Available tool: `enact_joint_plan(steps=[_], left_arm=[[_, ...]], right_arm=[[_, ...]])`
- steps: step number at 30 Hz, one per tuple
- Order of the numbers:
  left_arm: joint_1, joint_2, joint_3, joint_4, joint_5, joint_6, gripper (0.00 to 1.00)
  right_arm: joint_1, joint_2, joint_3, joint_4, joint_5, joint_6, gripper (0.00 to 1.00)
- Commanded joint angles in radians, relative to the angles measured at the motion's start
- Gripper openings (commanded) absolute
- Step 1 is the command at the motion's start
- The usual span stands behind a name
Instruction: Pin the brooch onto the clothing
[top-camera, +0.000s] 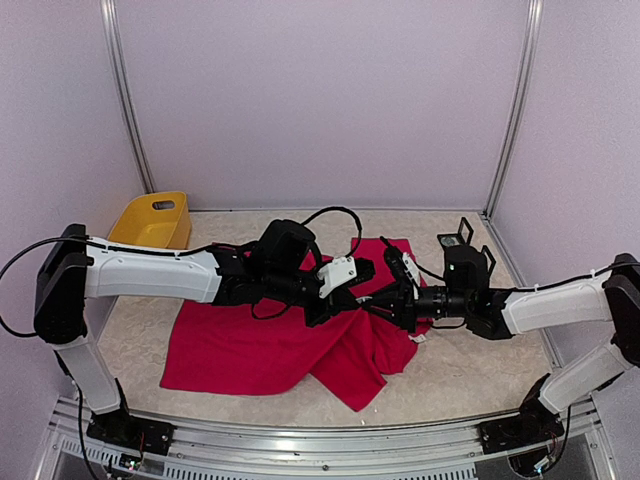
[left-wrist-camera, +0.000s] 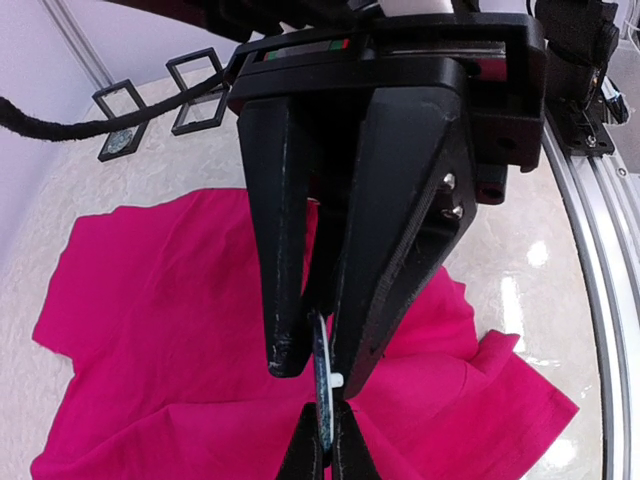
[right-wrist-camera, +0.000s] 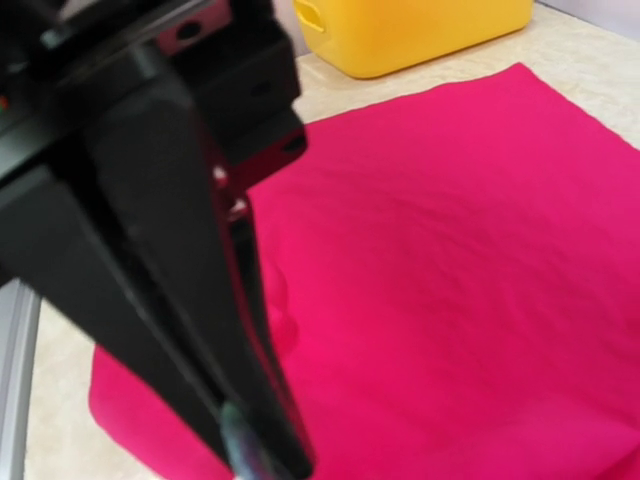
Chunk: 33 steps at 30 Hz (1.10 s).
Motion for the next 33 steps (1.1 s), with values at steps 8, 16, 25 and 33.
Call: enact_joint_plan(steps=[8,16,25,33], left_arm=[[-0.026,-0.008,-0.011,-0.042,0.022,0.009,0.00],[-0.024,-0.004,-0.012,-0.043,0.003,0.010,0.00],[0.025,-0.002,0.005,-0.049,0.159,-0.093,0.00],[0.046,0.032,0.055,-0.129,0.243,-0.151,0.00]], right_arm=[[-0.067,-0.116,-0.037,-0.033,0.048,-0.018,0.26],[-0.073,-0.169,-0.045,-0.089,0.044,-0.046,0.29],[-0.055,-0.109,-0.060,-0.048,-0.056,-0.121,0.57],[-0.024,-0.023,-0.050,0.019,-0.106,-0.148,0.55]])
